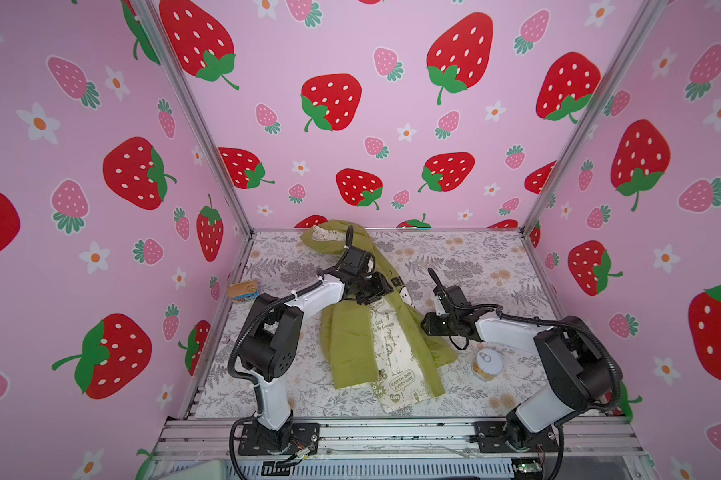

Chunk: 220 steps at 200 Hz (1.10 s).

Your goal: Zip up the jacket

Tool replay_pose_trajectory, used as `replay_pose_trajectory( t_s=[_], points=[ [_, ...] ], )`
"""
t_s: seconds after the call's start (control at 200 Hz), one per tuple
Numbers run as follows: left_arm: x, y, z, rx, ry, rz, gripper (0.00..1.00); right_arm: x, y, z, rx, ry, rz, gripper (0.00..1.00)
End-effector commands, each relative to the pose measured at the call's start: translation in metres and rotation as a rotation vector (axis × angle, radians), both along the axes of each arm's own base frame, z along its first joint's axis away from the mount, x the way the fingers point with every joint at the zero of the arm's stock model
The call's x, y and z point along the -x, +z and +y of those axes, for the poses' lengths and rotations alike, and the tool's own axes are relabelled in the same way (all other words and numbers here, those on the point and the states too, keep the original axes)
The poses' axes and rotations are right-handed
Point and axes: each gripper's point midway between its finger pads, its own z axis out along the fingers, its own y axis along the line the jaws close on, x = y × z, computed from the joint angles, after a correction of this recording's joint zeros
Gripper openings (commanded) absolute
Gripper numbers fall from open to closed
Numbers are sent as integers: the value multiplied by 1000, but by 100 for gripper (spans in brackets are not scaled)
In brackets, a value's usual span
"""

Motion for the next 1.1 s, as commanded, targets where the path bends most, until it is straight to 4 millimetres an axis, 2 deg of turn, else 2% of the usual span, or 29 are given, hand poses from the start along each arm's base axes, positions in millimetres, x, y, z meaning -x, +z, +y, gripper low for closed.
replay_pose_trajectory(
  t_s=[0.0,0.07,0.12,0.205,0.355,0.54,0.695,0.805,0.935,1.08,1.095],
  points=[
    [-13,3,7,0,14,-33,37,-7,3,11,-33,8,-3,25],
    [-18,6,15,5,29,-42,27,-12,11,14,-51,6,-16,8],
    [-21,7,23,3,41,-44,17,-17,18,15,-62,5,-28,1],
    [-25,10,38,3,63,-47,0,-26,35,15,-78,3,-62,0],
    [-32,10,64,-20,94,-51,0,-44,69,6,-85,-25,-131,0],
    [-38,-7,90,-41,129,-22,0,-73,118,-15,-33,-86,-241,0],
    [-41,-12,99,-40,141,-18,0,-101,156,-41,47,-179,-324,0],
    [-43,-17,105,-46,144,-9,0,-119,173,-58,88,-260,-362,0],
    [-46,-21,113,-47,155,0,0,-127,164,-79,180,-346,-344,0],
    [-46,-16,119,-35,164,0,0,-128,140,-76,203,-332,-287,0],
    [-47,-13,120,-34,165,-4,0,-128,138,-76,203,-330,-283,3]
  ],
)
